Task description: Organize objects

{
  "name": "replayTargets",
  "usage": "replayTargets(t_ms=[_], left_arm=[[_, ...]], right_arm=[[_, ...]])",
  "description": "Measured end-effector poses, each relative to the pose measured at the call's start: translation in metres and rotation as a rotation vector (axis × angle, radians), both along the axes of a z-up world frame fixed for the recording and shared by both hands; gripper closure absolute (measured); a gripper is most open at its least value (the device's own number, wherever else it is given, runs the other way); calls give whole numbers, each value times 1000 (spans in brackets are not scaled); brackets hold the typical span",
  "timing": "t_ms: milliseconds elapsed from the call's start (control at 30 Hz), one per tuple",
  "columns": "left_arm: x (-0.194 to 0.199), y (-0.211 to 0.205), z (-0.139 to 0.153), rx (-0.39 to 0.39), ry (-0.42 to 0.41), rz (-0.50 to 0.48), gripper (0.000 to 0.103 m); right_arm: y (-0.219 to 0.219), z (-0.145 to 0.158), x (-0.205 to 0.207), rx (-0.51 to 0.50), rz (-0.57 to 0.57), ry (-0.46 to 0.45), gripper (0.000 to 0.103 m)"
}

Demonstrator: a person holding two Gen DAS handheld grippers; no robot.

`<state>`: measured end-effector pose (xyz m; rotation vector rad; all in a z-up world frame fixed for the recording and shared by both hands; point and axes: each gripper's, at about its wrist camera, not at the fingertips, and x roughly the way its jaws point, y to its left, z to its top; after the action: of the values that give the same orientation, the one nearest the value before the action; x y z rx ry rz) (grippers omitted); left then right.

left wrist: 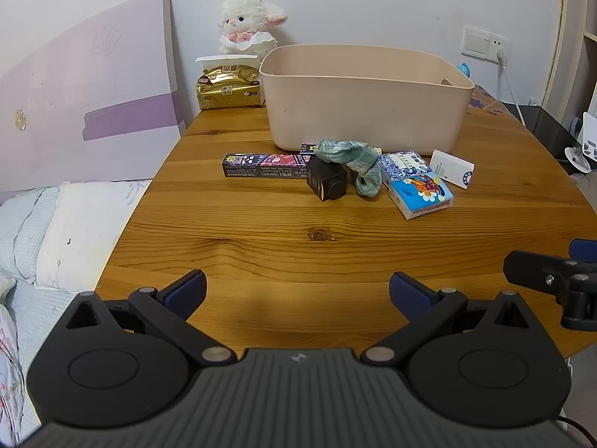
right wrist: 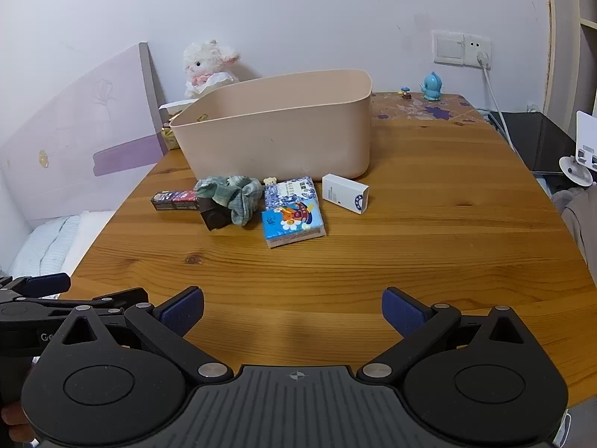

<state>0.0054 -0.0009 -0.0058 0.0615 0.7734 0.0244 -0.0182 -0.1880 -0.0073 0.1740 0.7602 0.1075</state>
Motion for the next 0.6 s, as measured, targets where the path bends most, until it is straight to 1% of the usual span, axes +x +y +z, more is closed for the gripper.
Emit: replayTargets(t_ms=[600], left_arm=[[2,-1,0,-6,0,-11,0]], right_arm=[[0,-1,3,-2,-6,12,0]])
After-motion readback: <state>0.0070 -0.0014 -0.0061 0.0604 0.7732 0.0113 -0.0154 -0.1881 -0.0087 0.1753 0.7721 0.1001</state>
